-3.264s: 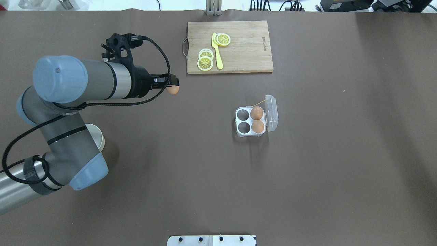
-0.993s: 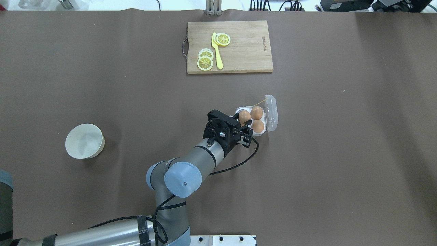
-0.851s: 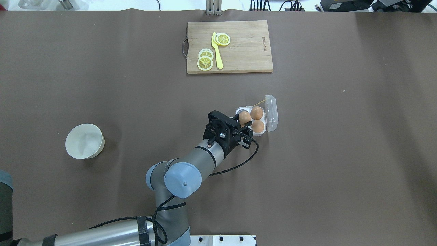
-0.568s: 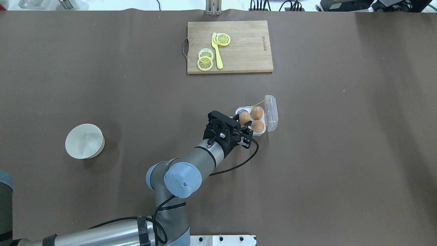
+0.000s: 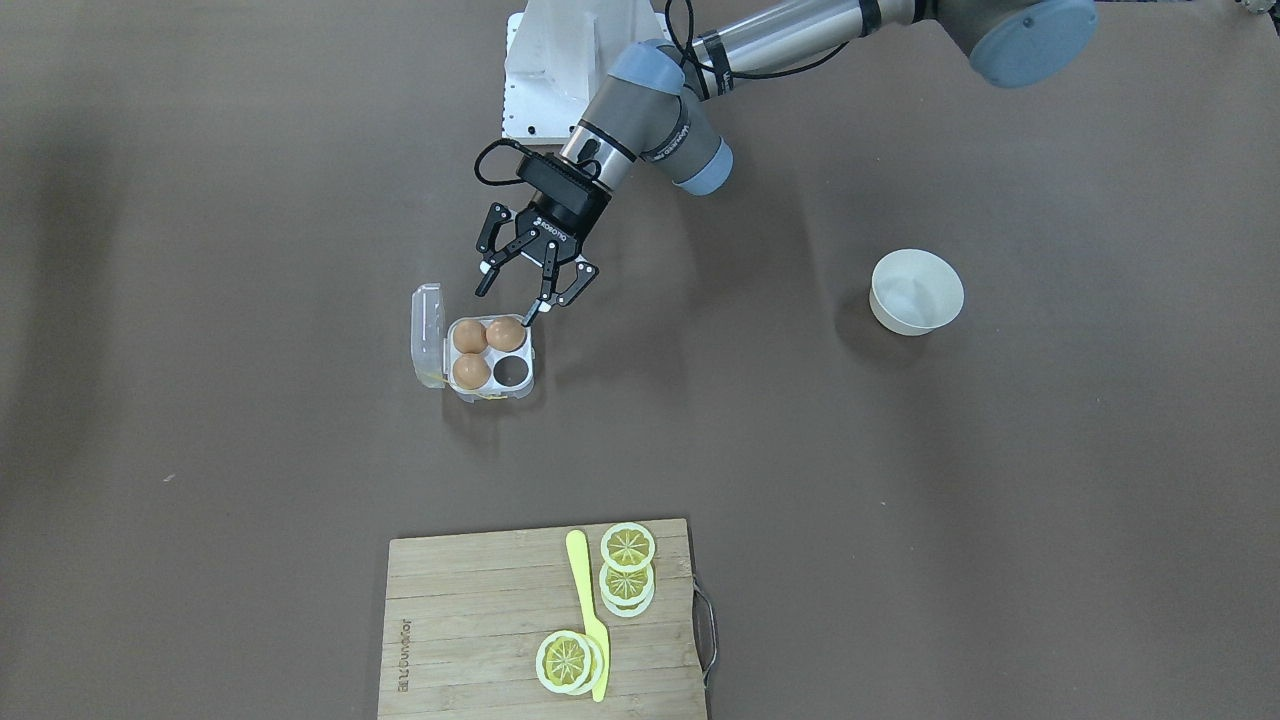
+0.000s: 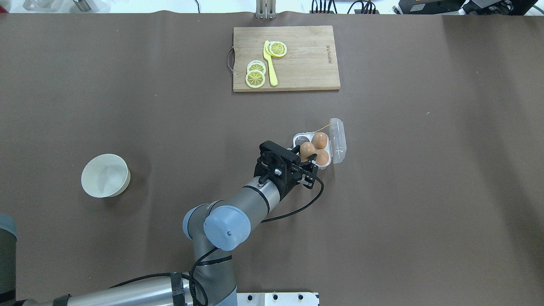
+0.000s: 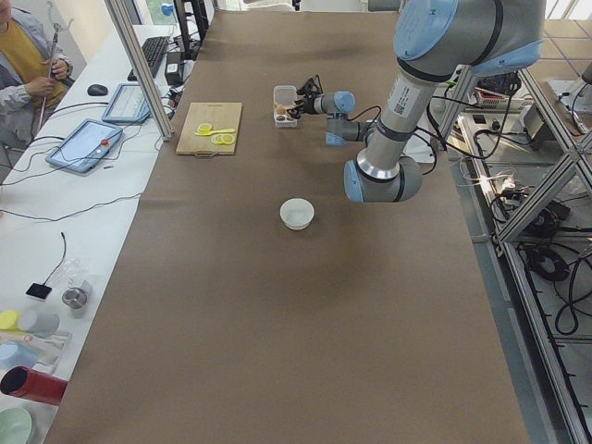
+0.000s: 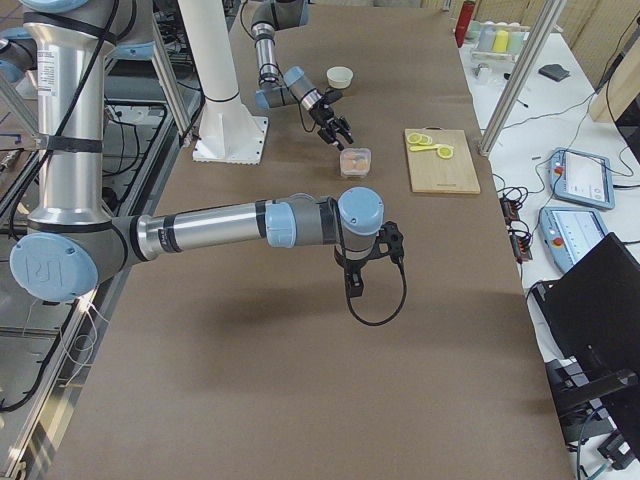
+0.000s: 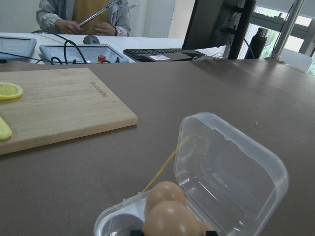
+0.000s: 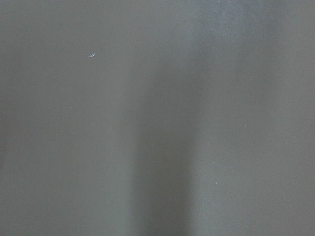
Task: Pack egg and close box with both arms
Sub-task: 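Lower the egg into the empty cup and open the left gripper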
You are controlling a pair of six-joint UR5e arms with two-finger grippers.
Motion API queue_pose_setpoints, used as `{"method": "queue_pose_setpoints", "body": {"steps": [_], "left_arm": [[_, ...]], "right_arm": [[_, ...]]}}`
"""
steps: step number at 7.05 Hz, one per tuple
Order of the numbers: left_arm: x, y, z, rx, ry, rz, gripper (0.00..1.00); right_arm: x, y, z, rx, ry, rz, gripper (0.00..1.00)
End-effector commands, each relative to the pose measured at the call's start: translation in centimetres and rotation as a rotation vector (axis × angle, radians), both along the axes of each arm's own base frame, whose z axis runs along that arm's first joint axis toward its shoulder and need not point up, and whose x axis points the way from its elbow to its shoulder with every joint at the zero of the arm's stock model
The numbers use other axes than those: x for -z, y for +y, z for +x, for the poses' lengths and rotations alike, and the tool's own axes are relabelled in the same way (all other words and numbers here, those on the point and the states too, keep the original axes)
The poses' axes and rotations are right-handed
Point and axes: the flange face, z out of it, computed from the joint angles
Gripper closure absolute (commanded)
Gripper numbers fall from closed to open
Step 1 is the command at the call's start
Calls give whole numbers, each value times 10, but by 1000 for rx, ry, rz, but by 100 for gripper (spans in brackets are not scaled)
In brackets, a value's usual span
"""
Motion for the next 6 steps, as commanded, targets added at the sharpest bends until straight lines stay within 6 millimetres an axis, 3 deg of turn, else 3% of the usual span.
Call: {"method": "queue_pose_setpoints", "body": {"steps": [1,2,3,4,5,6], "left_arm": [[3,0,-1,3,8,0,3],[26,2,-13,0,58,-1,3],[33,-13,-29,15,81,0,7],[31,-40,-52,-41,141,-58,31],[-15,-67,-100,-136,139,-202,78],[-19,-91,-153,-207,72,-281,100]], "right_arm": [[1,-1,0,0,1,4,0],[4,-1,-1,0,1,8,0],[11,-10,-6,9,0,22,0],[27,-23,-23,-1,0,-1,0],[49,-39,-39,-24,-3,-26,0],[72,-54,-70,-3,-5,-26,0]]}}
